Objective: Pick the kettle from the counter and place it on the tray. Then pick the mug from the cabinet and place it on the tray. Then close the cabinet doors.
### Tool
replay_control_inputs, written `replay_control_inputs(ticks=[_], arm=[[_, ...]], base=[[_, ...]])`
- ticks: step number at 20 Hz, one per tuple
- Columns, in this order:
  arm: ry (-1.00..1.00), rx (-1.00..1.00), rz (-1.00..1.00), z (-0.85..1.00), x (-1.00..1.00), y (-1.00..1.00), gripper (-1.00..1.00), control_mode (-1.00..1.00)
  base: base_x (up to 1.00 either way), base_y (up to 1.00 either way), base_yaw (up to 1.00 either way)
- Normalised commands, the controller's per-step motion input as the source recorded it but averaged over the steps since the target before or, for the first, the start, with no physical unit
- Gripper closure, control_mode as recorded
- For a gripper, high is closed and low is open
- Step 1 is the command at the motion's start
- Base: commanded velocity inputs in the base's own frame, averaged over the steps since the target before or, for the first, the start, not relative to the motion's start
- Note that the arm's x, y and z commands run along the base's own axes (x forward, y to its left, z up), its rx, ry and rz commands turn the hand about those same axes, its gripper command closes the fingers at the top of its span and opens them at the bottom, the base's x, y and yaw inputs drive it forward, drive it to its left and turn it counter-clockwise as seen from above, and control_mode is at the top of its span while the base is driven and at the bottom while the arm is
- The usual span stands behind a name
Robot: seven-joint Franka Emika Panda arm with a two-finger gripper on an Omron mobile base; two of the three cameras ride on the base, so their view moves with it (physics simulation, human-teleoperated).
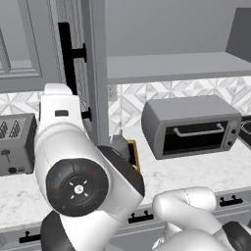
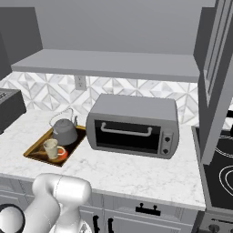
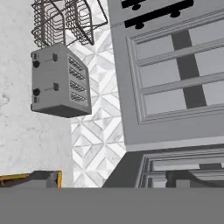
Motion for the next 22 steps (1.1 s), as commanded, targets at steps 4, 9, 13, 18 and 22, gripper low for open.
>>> replay_control_inputs(ticks=[4,9,13,18,22], arm=[[0.05,0.00,-0.22,-0.01,0.27,-0.48,-1.00,-1.00],[0.02,0.02,-0.24,0.00,0.32,-0.73,-1.00,-1.00],[0.00,0.08,-0.21,0.00,0.33,-0.83,-1.00,-1.00],[0.00,0.09,-0.17,-0.02,0.37,-0.84,-1.00,-1.00],[-0.01,0.10,-0.10,-0.10,0.43,-0.86,-1.00,-1.00]], base=[[0.00,0.00,0.00],[0.00,0.00,0.00],[0.00,0.00,0.00],[0.00,0.00,0.00],[0.00,0.00,0.00]])
